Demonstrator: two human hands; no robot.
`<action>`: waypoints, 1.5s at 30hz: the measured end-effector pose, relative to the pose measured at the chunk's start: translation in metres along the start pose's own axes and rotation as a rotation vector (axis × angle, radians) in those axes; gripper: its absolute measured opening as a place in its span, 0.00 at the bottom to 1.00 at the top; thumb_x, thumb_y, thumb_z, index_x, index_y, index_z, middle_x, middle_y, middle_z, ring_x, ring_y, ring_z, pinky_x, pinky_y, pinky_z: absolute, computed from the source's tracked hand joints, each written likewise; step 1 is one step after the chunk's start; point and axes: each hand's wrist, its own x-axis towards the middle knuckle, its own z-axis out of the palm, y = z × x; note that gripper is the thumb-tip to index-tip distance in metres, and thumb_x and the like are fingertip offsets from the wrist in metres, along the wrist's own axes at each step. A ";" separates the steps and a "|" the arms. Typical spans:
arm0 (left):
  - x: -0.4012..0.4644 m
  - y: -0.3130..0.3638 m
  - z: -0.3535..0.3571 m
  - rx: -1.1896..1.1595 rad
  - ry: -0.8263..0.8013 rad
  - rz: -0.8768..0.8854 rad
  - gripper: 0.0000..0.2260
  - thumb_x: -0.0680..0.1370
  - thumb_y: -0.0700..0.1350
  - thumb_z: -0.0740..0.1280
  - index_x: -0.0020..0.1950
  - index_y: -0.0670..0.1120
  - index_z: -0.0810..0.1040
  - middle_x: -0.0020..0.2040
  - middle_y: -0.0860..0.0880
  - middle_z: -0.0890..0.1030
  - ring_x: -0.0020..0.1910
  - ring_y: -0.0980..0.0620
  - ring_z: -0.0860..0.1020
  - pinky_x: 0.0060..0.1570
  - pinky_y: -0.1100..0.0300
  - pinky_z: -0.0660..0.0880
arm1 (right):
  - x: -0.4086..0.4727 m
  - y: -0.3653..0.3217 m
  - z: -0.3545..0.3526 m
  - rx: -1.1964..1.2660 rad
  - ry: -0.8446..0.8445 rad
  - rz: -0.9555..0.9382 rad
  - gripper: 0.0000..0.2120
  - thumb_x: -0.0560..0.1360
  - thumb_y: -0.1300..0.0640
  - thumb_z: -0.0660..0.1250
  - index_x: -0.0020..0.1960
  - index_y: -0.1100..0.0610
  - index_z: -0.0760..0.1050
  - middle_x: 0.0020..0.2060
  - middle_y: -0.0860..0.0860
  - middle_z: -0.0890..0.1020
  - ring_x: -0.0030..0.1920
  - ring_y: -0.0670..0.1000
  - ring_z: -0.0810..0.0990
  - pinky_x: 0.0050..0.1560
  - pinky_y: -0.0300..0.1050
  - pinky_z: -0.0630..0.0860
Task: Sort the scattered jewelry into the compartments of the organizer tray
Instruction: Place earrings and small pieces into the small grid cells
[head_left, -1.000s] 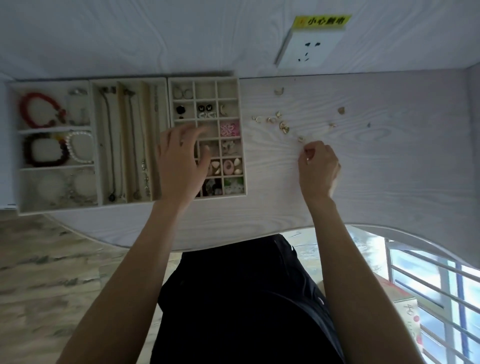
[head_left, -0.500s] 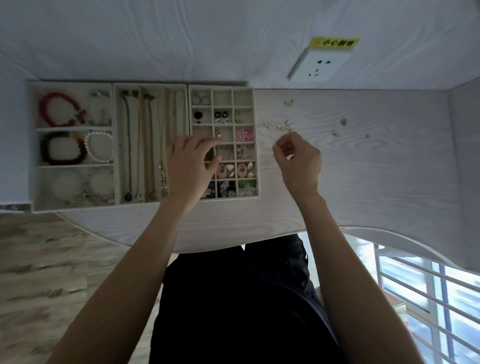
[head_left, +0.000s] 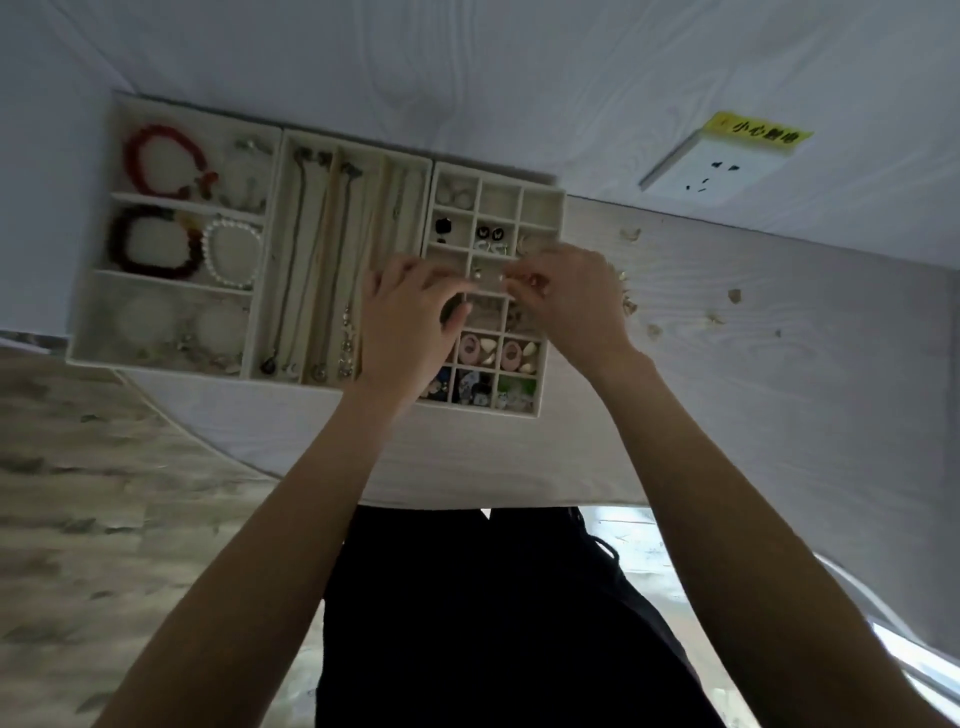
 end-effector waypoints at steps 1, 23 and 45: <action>0.000 0.000 0.000 0.011 0.011 -0.016 0.08 0.74 0.50 0.70 0.52 0.51 0.82 0.51 0.50 0.81 0.55 0.43 0.74 0.53 0.48 0.70 | 0.003 0.000 0.000 -0.051 -0.020 -0.022 0.09 0.74 0.51 0.69 0.49 0.53 0.83 0.43 0.50 0.83 0.44 0.52 0.79 0.44 0.47 0.76; 0.001 -0.005 -0.001 -0.076 0.038 -0.025 0.11 0.73 0.51 0.70 0.51 0.47 0.81 0.54 0.47 0.79 0.57 0.42 0.72 0.54 0.50 0.71 | 0.023 -0.002 0.020 -0.132 -0.038 -0.054 0.06 0.73 0.55 0.69 0.48 0.54 0.83 0.47 0.53 0.79 0.50 0.54 0.76 0.43 0.42 0.66; 0.004 -0.003 0.001 -0.090 0.077 -0.021 0.12 0.73 0.48 0.70 0.54 0.46 0.80 0.55 0.47 0.79 0.58 0.47 0.67 0.57 0.55 0.69 | 0.029 -0.002 0.017 -0.285 -0.111 -0.092 0.08 0.74 0.56 0.65 0.46 0.58 0.81 0.48 0.54 0.78 0.48 0.55 0.77 0.41 0.43 0.66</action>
